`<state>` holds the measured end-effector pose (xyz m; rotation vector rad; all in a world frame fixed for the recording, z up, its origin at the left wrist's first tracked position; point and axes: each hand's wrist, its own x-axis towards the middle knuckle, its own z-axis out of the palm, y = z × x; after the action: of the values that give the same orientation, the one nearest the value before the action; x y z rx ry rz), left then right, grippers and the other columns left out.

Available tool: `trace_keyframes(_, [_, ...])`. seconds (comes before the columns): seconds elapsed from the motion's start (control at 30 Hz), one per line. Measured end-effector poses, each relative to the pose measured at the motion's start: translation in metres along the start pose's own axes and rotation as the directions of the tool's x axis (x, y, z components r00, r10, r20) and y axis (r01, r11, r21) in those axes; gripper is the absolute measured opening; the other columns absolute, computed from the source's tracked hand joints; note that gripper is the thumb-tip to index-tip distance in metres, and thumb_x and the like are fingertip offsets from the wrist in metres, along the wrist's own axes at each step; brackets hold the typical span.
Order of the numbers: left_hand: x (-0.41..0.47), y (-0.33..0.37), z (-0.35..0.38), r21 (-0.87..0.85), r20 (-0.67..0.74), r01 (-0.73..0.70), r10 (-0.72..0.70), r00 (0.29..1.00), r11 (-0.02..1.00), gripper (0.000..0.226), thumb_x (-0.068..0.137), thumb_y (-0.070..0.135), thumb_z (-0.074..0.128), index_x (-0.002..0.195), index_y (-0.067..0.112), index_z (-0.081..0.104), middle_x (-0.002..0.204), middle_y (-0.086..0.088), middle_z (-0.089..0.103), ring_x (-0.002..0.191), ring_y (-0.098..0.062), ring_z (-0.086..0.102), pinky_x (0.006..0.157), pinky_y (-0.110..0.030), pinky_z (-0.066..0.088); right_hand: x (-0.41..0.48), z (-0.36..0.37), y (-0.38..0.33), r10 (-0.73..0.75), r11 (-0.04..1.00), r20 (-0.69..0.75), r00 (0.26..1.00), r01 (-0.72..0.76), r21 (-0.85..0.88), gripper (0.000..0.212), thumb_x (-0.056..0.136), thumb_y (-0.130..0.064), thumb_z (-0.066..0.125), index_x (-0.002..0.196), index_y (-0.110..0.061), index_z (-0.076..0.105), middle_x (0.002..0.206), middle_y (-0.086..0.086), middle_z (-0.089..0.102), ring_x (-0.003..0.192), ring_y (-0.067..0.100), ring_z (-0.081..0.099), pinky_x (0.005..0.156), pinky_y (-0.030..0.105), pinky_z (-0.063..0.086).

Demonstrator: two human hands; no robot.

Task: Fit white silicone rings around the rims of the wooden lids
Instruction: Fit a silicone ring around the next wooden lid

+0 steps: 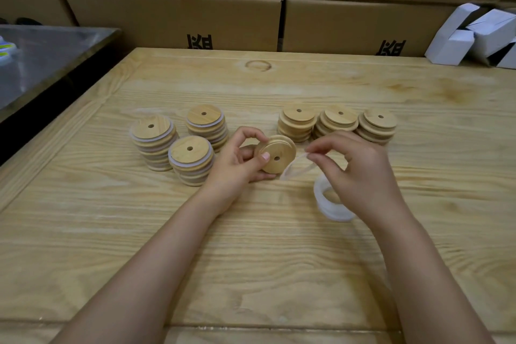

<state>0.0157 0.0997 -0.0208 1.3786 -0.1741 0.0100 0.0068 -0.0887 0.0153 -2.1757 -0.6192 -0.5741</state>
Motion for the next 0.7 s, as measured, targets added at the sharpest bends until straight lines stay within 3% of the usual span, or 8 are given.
trace_keyframes(0.1, [-0.001,0.0,-0.001,0.061,0.019,-0.023,0.022,1.0,0.998,0.017,0.09,-0.003,0.053,0.088,0.013,0.051,0.064,0.005,0.061,0.062,-0.007,0.058,0.066,-0.034,0.058,-0.001,0.012,0.0,0.071,0.991,0.044,0.996,-0.076,0.108,0.006,0.08,-0.007,0.07,0.082,-0.013,0.07,0.08,-0.009,0.064,0.082,0.002,0.057,0.076,0.009,0.04])
trace_keyframes(0.2, [-0.003,0.001,0.0,0.069,0.046,-0.025,0.021,0.999,0.997,0.005,0.085,0.008,0.058,0.087,0.013,0.056,0.072,0.001,0.058,0.074,-0.016,0.056,0.069,-0.04,0.056,-0.002,0.024,0.001,0.096,0.979,0.031,0.995,-0.1,0.176,0.005,0.079,-0.009,0.072,0.079,-0.013,0.069,0.083,-0.008,0.064,0.082,0.003,0.057,0.076,0.014,0.042])
trace_keyframes(0.3, [-0.004,0.001,0.001,0.102,0.053,-0.054,0.049,0.997,0.993,0.009,0.081,0.022,0.055,0.086,0.015,0.057,0.076,0.004,0.06,0.076,-0.013,0.057,0.067,-0.036,0.054,-0.002,0.031,0.003,0.175,0.961,-0.014,0.984,-0.168,0.22,0.008,0.079,-0.013,0.072,0.078,-0.019,0.068,0.09,-0.013,0.062,0.089,0.002,0.058,0.076,0.019,0.046])
trace_keyframes(0.4, [-0.005,-0.001,0.004,0.202,0.065,-0.12,0.109,0.992,0.972,0.006,0.083,0.021,0.06,0.085,0.017,0.057,0.075,-0.007,0.06,0.074,-0.016,0.057,0.066,-0.039,0.056,-0.002,0.034,0.004,0.253,0.943,-0.064,0.965,-0.231,0.239,0.014,0.08,-0.014,0.071,0.076,-0.026,0.066,0.089,-0.016,0.061,0.091,0.001,0.059,0.076,0.026,0.05])
trace_keyframes(0.57, [-0.004,-0.004,0.004,0.337,0.051,-0.199,0.193,0.98,0.92,0.01,0.092,0.013,0.055,0.085,0.02,0.055,0.07,0.004,0.058,0.067,-0.012,0.054,0.062,-0.041,0.049,-0.003,0.037,0.005,0.317,0.925,-0.042,0.947,-0.3,0.234,0.014,0.081,-0.015,0.07,0.076,-0.028,0.066,0.083,-0.013,0.066,0.08,0.002,0.062,0.075,0.024,0.051])
trace_keyframes(0.7, [-0.004,-0.007,0.003,0.409,0.044,-0.218,0.22,0.975,0.886,0.012,0.093,0.013,0.055,0.085,0.021,0.052,0.072,0.012,0.06,0.066,0.0,0.055,0.059,-0.019,0.043,-0.001,0.038,0.005,0.329,0.922,-0.047,0.943,-0.311,0.231,0.014,0.08,-0.014,0.071,0.077,-0.026,0.067,0.082,-0.011,0.067,0.078,0.0,0.061,0.072,0.014,0.049])
